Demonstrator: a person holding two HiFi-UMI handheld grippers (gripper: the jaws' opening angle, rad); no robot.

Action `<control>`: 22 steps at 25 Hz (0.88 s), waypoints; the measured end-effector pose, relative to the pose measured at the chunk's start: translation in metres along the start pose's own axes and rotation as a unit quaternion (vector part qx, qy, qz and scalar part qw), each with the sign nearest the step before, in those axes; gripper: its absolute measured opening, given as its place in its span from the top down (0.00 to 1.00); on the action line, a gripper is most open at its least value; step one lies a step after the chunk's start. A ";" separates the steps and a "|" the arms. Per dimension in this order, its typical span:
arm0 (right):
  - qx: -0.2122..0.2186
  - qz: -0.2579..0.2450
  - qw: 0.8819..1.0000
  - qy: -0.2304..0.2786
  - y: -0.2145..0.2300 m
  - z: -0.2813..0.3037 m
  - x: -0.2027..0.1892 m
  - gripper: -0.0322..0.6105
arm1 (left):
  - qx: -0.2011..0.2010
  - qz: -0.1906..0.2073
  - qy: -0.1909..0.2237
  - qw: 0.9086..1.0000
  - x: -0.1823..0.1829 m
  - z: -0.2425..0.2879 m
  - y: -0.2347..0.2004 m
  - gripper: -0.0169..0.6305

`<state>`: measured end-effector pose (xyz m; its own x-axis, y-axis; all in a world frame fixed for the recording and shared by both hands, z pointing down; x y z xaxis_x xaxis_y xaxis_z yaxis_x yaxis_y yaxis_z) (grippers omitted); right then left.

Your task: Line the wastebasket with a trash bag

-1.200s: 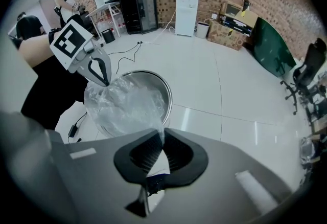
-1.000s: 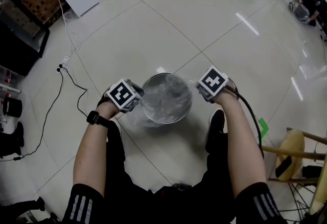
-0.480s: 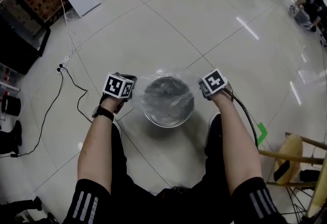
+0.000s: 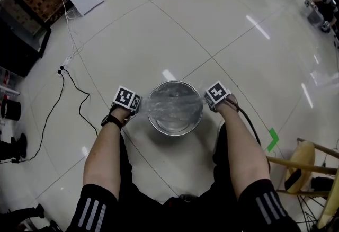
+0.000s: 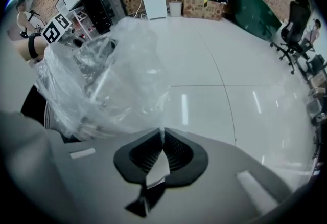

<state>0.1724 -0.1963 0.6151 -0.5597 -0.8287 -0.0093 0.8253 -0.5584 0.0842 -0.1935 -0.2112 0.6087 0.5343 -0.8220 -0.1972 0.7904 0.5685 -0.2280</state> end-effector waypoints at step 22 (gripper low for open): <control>0.013 -0.098 0.992 0.075 -0.016 -0.089 -0.024 0.72 | 0.054 0.185 0.015 0.981 0.004 -0.095 0.051 0.77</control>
<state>0.1793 -0.1707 0.5256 -0.6898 -0.7025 -0.1752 0.6989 -0.7093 0.0922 -0.1792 -0.1823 0.5056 0.7832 -0.5575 -0.2753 0.5717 0.8198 -0.0334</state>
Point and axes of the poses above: the fingertips, and each gripper's own axes: z forward along the fingers, y to its right, x out of its top, the point moved 8 cm from there along -z, backward along the fingers, and after that the axes turned 11 degrees about -y, right-handed, at the moved point
